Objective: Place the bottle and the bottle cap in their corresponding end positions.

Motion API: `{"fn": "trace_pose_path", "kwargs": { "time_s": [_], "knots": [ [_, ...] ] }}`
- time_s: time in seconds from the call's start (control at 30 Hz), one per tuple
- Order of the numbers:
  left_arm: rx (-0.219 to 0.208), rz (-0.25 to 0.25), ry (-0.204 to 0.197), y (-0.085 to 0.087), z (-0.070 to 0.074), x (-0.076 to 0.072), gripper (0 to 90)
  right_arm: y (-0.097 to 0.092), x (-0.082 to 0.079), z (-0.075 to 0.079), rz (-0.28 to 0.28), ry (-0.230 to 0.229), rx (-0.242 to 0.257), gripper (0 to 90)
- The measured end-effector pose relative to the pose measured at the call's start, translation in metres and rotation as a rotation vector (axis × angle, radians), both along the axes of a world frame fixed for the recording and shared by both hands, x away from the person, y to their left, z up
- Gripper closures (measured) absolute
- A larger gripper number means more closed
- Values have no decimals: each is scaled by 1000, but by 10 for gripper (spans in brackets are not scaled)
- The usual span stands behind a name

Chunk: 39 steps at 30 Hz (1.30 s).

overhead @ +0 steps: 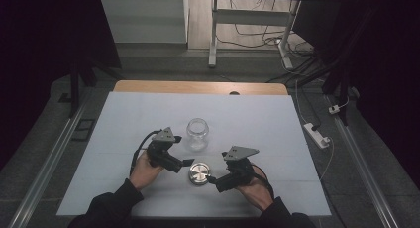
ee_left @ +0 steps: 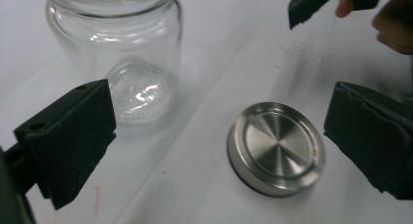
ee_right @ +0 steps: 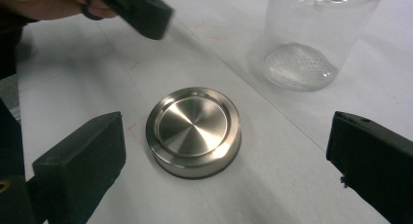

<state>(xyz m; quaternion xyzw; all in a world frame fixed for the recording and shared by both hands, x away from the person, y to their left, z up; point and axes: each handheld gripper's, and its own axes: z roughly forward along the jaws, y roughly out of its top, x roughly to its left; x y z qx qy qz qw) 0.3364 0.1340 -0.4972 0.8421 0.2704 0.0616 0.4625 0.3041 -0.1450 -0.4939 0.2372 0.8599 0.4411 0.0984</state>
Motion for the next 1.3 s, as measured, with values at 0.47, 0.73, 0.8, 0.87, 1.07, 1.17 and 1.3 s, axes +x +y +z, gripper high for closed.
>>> {"fn": "trace_pose_path", "kwargs": {
  "time_s": [0.47, 0.73, 0.8, 0.87, 1.07, 1.17, 1.3],
  "knots": [
    [-4, 9, 5, 21, 2, -41, 0, -23, -12, 3, -47, -44, -33, 0],
    [-12, 73, 33, 49, -5, -62, 0, -47, -23, 0, -107, -54, -31, 0],
    [-13, 81, 34, 52, -5, -65, 0, -55, -25, -1, -133, -44, -22, 0],
    [-12, 104, 36, 61, -6, -72, 0, -62, -26, -3, -154, -29, -7, 0],
    [-5, 153, 38, 78, -8, -86, 0, -76, -28, -5, -194, -1, -5, 0],
    [1, 167, 42, 84, -9, -91, 0, -81, -30, -5, -203, -3, -12, 0],
    [16, 211, 49, 99, -11, -105, 0, -96, -36, -3, -250, -5, -23, 0]
  ]
}}
